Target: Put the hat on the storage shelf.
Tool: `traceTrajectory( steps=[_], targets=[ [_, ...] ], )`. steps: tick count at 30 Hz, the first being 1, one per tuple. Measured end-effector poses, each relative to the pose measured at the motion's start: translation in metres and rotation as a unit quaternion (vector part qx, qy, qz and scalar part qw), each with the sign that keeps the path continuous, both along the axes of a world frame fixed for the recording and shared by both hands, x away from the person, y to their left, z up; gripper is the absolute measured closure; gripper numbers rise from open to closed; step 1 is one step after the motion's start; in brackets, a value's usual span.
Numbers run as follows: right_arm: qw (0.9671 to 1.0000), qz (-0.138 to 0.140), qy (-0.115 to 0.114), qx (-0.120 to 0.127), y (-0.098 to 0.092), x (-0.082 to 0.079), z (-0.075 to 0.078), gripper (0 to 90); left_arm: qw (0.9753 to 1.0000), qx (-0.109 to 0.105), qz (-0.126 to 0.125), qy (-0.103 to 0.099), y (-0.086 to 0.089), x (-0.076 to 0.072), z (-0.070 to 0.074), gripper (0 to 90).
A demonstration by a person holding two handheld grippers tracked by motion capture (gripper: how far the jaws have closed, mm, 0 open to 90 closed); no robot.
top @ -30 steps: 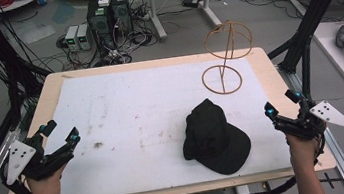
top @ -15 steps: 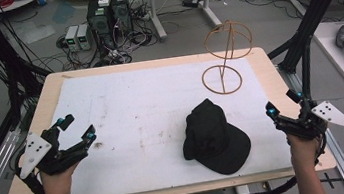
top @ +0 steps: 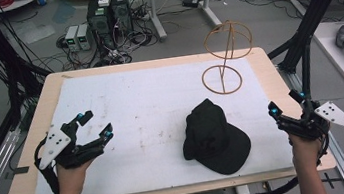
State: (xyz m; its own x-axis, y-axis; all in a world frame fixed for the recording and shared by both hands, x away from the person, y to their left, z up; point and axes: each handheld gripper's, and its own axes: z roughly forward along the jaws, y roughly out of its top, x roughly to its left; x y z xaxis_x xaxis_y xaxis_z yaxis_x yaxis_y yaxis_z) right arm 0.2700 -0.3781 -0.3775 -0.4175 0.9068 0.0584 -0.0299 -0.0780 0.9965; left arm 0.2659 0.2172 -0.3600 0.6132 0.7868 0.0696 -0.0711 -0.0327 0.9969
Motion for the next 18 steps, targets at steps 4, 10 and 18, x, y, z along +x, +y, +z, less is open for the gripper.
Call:
traceTrajectory(
  steps=[4, 10, 18],
  targets=[
    [1.0000, -0.002, -0.001, 0.000, -0.001, -0.001, 0.001, 12.4, 0.9999, 0.007, -0.007, -0.003, -0.010, 0.001, 0.000, 27.2],
    [1.0000, -0.001, -0.006, 0.002, -0.001, -0.002, 0.002, 12.4, 0.9993, 0.006, -0.038, 0.001, -0.027, 0.004, -0.002, 27.2],
    [1.0000, -0.003, -0.006, 0.002, -0.003, -0.002, 0.003, 12.4, 0.9953, 0.026, -0.092, 0.018, -0.059, 0.011, -0.007, 27.2]
  ],
)
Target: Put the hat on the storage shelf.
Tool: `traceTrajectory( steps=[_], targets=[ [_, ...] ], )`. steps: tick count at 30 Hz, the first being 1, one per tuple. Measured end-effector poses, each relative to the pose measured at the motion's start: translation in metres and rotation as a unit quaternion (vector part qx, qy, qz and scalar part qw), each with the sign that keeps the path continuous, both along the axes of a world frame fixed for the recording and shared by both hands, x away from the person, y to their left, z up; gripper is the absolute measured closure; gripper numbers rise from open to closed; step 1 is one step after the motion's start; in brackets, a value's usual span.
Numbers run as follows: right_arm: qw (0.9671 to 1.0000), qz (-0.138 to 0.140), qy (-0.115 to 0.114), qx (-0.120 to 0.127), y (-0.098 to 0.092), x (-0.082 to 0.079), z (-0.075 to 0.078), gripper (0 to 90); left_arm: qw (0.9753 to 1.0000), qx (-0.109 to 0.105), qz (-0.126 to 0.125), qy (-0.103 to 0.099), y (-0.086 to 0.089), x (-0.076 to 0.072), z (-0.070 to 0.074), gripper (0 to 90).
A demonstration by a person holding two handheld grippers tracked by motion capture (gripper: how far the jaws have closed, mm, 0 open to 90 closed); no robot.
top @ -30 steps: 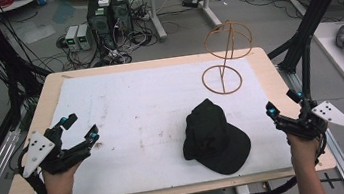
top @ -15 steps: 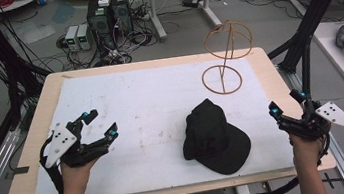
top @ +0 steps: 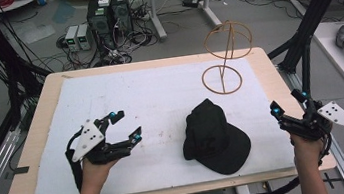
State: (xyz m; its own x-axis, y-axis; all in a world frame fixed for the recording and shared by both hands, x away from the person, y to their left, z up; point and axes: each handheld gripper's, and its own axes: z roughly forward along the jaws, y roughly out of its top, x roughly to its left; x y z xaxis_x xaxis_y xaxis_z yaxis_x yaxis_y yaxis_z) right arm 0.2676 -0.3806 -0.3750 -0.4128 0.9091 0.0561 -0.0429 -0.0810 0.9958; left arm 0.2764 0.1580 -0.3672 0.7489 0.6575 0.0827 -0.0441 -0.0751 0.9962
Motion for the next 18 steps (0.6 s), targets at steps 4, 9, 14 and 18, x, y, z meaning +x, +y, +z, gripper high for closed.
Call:
traceTrajectory(
  steps=[4, 9, 14, 18],
  targets=[
    [1.0000, -0.001, 0.003, 0.004, 0.000, 0.000, 0.000, 12.4, 0.9995, 0.011, -0.029, 0.004, -0.019, 0.004, -0.002, 27.2],
    [1.0000, -0.001, -0.002, -0.004, 0.001, 0.001, 0.001, 12.4, 0.9978, 0.018, -0.062, 0.014, -0.043, 0.010, -0.006, 26.9],
    [1.0000, -0.001, -0.002, -0.004, 0.000, 0.001, 0.001, 12.4, 0.9953, 0.024, -0.089, 0.028, -0.062, 0.014, -0.013, 26.3],
    [1.0000, -0.001, -0.002, -0.002, 0.000, 0.001, 0.001, 12.4, 0.9936, 0.027, -0.101, 0.042, -0.072, 0.016, -0.020, 25.5]
  ],
)
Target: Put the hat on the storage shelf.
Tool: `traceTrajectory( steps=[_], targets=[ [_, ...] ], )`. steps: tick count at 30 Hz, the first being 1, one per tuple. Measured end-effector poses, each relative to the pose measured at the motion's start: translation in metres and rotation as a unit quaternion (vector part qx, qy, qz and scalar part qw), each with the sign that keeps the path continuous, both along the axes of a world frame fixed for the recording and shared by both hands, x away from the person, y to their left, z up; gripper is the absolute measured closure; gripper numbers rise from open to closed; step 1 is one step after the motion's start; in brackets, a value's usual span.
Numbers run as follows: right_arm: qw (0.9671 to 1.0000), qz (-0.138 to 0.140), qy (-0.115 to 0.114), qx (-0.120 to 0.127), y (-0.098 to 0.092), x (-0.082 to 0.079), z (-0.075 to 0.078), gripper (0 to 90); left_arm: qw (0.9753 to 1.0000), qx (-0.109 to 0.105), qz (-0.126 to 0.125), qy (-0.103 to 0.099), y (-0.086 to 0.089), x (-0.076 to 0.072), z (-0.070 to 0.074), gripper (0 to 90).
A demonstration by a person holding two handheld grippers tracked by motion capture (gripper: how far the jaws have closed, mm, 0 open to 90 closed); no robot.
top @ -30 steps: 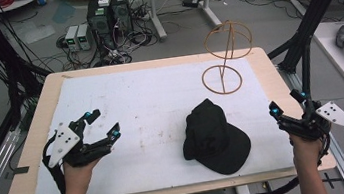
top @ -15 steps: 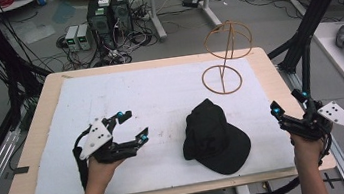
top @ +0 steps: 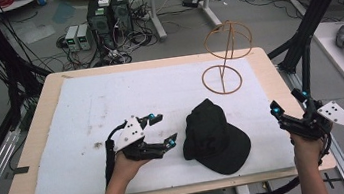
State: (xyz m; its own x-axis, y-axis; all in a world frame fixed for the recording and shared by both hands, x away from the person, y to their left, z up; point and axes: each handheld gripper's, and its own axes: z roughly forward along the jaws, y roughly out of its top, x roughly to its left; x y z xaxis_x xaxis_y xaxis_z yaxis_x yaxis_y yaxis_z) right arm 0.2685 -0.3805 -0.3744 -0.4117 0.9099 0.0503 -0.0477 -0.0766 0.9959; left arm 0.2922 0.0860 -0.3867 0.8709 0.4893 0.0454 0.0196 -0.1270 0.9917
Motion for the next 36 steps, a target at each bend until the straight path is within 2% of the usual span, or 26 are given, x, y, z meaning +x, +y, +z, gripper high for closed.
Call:
traceTrajectory(
  steps=[8, 11, 21, 26, 30, 36],
  targets=[
    [1.0000, -0.001, -0.001, 0.001, 0.000, 0.000, 0.001, 12.4, 0.9994, 0.001, -0.022, 0.027, -0.016, 0.003, -0.012, 23.6],
    [1.0000, -0.001, 0.000, 0.002, 0.000, -0.001, 0.001, 12.4, 0.9989, 0.010, -0.030, 0.034, -0.023, 0.003, -0.016, 23.6],
    [1.0000, -0.003, -0.003, 0.005, -0.002, -0.001, 0.001, 12.4, 0.9974, 0.026, -0.036, 0.057, -0.041, 0.007, -0.036, 23.8],
    [1.0000, -0.004, -0.003, 0.007, -0.003, -0.001, 0.001, 12.4, 0.9955, 0.032, -0.049, 0.075, -0.047, 0.008, -0.043, 23.8],
    [1.0000, -0.004, -0.004, 0.008, -0.003, -0.001, 0.001, 12.4, 0.9944, 0.031, -0.057, 0.084, -0.050, 0.010, -0.046, 25.2],
    [1.0000, -0.004, -0.003, 0.008, -0.004, -0.001, 0.001, 12.4, 0.9914, 0.041, -0.076, 0.098, -0.056, 0.010, -0.053, 27.9]
  ],
)
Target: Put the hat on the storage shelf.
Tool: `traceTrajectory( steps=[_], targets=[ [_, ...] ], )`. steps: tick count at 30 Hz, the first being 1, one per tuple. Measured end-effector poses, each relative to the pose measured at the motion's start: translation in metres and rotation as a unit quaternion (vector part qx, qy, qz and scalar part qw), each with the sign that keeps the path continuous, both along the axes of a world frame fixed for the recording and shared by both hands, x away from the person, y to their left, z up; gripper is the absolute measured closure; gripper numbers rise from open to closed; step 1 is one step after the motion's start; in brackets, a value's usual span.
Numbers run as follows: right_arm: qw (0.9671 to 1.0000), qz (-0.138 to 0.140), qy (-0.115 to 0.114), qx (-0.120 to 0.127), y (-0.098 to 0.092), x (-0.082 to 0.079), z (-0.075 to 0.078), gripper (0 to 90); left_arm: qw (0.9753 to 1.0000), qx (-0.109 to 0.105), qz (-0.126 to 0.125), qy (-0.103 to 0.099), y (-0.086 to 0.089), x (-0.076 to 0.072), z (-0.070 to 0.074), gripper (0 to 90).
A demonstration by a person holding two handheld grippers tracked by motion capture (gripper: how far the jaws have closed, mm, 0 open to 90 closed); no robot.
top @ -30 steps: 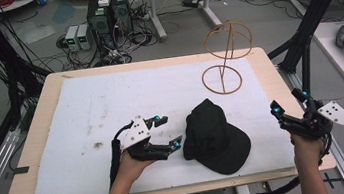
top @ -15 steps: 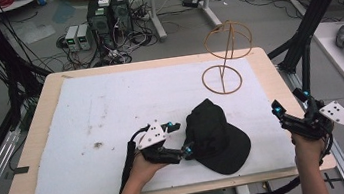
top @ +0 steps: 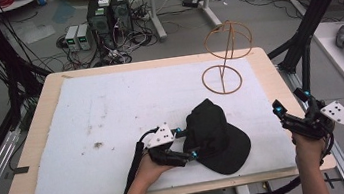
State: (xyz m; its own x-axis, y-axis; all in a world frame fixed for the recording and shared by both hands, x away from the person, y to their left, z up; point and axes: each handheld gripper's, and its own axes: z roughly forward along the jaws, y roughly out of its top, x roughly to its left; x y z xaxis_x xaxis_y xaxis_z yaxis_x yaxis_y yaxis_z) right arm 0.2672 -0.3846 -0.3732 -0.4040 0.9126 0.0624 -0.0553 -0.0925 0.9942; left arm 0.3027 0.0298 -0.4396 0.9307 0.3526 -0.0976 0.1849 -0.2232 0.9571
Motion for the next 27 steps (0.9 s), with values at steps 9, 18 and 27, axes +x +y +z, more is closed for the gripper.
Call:
traceTrajectory(
  steps=[9, 18, 27],
  targets=[
    [1.0000, -0.001, 0.002, 0.001, 0.0000, 0.0001, -0.0006, 12.4, 0.9998, 0.007, -0.018, 0.001, -0.0032, -0.0003, -0.0034, 45.1],
    [1.0000, 0.001, 0.000, -0.004, 0.0006, 0.0008, -0.0007, 12.4, 0.9995, 0.008, -0.031, 0.002, -0.0024, -0.0016, -0.0027, 69.3],
    [1.0000, -0.001, 0.002, -0.003, 0.0000, 0.0007, -0.0008, 12.3, 0.9993, -0.005, -0.037, -0.001, -0.0036, -0.0046, -0.0008, 82.7]
  ],
)
